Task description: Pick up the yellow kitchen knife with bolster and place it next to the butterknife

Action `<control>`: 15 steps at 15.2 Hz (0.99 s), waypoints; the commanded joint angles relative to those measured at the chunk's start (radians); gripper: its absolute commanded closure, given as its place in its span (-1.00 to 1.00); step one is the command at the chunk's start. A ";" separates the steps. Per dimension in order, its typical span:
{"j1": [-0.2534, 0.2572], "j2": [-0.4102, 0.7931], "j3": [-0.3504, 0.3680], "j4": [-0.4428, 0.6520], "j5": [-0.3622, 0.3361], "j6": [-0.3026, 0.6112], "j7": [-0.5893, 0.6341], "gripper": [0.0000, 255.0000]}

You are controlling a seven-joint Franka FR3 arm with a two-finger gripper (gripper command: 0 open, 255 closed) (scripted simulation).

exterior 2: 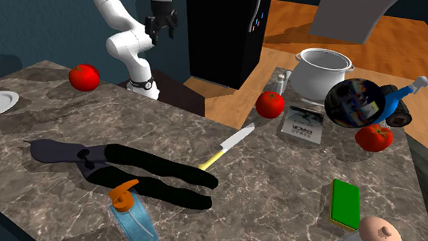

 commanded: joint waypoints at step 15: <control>0.087 0.356 -0.293 0.048 -0.170 0.400 -0.613 -1.00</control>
